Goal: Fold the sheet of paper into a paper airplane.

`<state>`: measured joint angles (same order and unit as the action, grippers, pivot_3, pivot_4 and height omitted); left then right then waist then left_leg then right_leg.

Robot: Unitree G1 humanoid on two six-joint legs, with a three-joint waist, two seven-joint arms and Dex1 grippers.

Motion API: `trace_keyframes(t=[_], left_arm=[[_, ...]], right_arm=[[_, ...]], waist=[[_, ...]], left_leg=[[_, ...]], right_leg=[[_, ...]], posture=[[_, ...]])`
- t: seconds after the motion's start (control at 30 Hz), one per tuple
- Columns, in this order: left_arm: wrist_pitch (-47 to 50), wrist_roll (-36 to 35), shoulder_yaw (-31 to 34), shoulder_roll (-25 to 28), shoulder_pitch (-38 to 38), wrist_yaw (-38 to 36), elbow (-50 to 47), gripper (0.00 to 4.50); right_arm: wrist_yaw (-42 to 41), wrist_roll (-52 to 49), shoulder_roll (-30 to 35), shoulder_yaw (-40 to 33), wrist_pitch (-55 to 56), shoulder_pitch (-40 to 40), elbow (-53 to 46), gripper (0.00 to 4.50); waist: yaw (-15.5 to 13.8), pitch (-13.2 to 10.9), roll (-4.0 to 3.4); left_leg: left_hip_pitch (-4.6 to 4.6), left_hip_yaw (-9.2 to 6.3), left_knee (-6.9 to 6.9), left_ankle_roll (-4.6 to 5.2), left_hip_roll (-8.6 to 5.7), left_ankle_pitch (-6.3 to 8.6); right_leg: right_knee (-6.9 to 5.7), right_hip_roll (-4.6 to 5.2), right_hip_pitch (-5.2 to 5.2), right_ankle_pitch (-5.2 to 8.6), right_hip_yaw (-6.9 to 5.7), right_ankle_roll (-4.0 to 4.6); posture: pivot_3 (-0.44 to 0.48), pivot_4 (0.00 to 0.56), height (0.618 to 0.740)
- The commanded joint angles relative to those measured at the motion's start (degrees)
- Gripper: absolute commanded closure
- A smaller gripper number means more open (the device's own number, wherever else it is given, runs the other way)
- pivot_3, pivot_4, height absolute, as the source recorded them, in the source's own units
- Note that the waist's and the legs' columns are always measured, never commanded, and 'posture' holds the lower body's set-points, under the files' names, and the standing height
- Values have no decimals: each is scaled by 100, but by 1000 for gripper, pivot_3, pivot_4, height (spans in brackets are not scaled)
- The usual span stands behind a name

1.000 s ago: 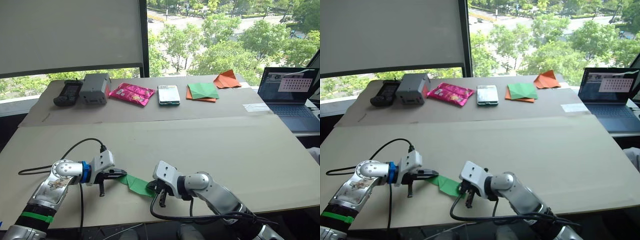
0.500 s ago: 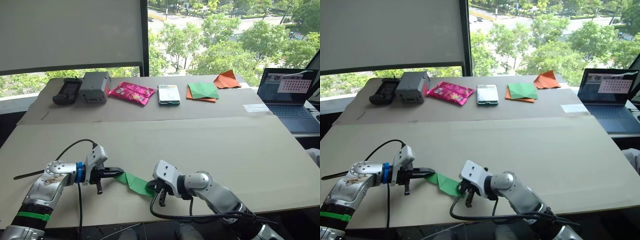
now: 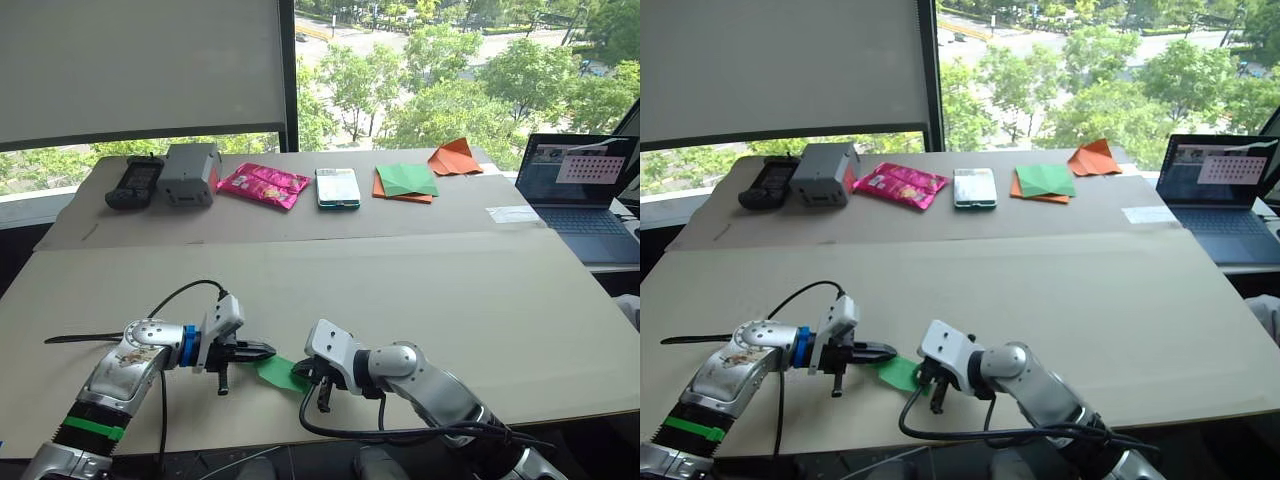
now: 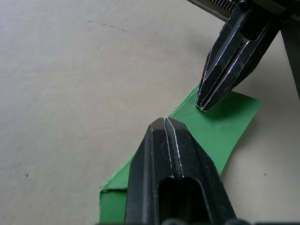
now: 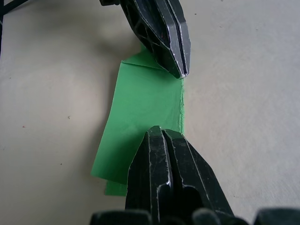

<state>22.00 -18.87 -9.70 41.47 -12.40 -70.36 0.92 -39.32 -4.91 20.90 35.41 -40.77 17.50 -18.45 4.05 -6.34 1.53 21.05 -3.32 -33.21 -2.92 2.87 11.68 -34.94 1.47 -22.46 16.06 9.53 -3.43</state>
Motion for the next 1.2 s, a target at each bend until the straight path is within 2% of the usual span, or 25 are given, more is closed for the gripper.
trace_keyframes(t=[0.03,0.3,0.73,1.1,1.2], left_arm=[[-195,165,-51,48,-66,-41,-16,4500],[-597,599,-139,302,25,-51,357,4500],[-803,635,102,541,123,21,854,4500],[-734,446,267,505,255,80,561,4500],[-596,205,573,529,319,152,333,4500]], right_arm=[[134,198,100,143,-478,-141,419,4472],[132,190,106,129,-523,-137,385,4472],[127,182,130,136,-546,-151,351,4472],[94,229,211,163,-476,-129,328,4472],[45,193,264,43,-281,-70,106,4472]], waist=[[0,0,0],[0,6,-11],[1,13,-26],[2,12,-34],[-6,6,-28]], left_leg=[[0,0,0,0,0,0],[-2,0,0,0,0,0],[-3,0,1,-2,0,1],[-3,1,1,-6,1,4],[-2,1,0,-6,0,4]], right_leg=[[0,0,0,0,0,0],[0,1,1,0,1,0],[-1,1,0,0,0,0],[-1,1,0,0,1,0],[0,2,0,0,1,0]], posture=[[0,150,740],[0,150,740],[0,150,740],[0,150,740],[0,150,740]])
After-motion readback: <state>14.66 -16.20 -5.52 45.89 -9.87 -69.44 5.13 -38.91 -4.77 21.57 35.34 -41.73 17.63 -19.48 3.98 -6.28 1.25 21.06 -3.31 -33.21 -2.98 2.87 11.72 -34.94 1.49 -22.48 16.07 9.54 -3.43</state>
